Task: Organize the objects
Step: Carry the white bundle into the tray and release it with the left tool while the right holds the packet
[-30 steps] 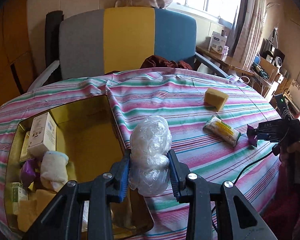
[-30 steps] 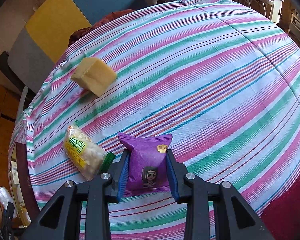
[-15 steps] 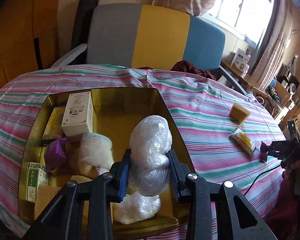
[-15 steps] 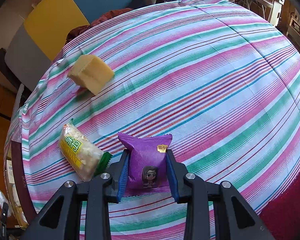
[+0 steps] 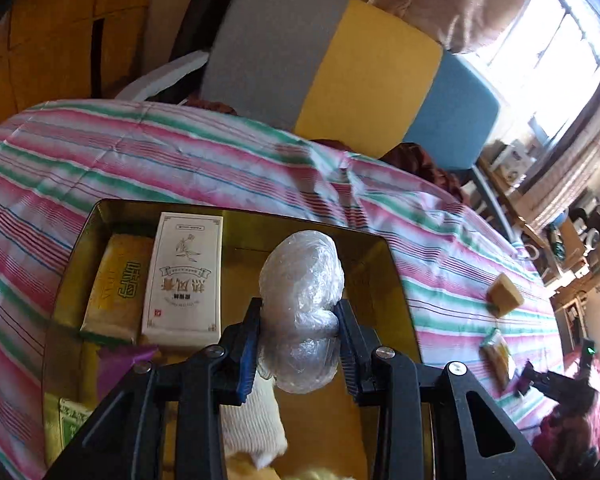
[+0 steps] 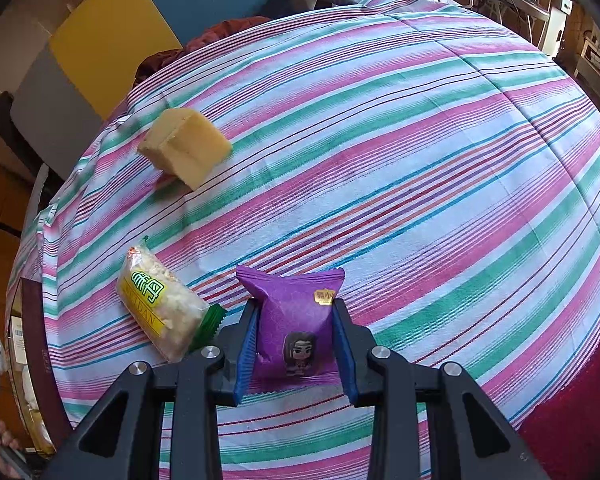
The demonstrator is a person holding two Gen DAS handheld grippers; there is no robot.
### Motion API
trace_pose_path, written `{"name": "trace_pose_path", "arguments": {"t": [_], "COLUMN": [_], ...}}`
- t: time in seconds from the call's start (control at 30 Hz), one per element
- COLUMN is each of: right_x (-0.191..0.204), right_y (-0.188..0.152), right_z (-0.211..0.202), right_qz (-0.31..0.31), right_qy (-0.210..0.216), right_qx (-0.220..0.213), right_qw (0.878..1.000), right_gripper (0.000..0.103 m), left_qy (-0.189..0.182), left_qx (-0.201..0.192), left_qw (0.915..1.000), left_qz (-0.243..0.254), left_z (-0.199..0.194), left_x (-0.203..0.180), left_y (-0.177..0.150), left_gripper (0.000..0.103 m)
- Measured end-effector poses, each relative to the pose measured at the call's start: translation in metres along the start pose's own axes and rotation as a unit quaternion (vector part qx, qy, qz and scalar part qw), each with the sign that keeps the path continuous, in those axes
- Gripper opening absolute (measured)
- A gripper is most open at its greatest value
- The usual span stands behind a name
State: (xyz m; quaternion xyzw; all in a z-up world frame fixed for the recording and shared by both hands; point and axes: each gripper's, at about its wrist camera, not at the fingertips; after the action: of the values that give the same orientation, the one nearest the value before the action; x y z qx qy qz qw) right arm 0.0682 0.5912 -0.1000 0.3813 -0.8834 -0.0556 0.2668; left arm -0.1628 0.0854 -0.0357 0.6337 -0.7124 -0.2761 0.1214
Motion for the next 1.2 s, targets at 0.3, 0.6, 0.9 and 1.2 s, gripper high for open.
{"name": "trace_pose_path", "arguments": {"t": [0.3,0.6,0.9,1.2], "right_x": [0.004,0.006,0.032,0.128], "right_y": [0.002,0.002,0.000,-0.024], "right_z": [0.004,0.005,-0.007,-0.025], "right_qz": [-0.002,-0.006,-0.065,-0.162], "right_qy": [0.001,-0.006,-0.031,0.021], "right_qx": [0.001,0.000,-0.022,-0.026], "right_qw": [1.000,1.000,0.997,0.986], "right_gripper": [0.034,0.034,0.034,0.034], "left_qy": [0.085,0.096,0.112,0.116], "left_qx": [0.011,-0.041,-0.092,-0.115], "left_qw": [0.9955,0.9929,0.9859,0.9822], "left_qz": [0.040,0.057,0.083,0.092], "left_z": [0.040,-0.007,-0.066,-0.091], "left_x": [-0.010,-0.003,0.001,0.011], "left_y": [-0.003,-0.022,-0.070,-0.090], "left_gripper": [0.052,0.055,0.059,0.059]}}
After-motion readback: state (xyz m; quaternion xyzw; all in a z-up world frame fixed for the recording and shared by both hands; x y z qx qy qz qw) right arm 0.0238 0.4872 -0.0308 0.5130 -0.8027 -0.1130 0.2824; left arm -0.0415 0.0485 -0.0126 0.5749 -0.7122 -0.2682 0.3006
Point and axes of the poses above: each gripper's, at about its wrist camera, not at the fingertips, and z roughly the way its jaws point, x to its left, y to its top, and after that the axes turned 11 degrees about y, right-handed
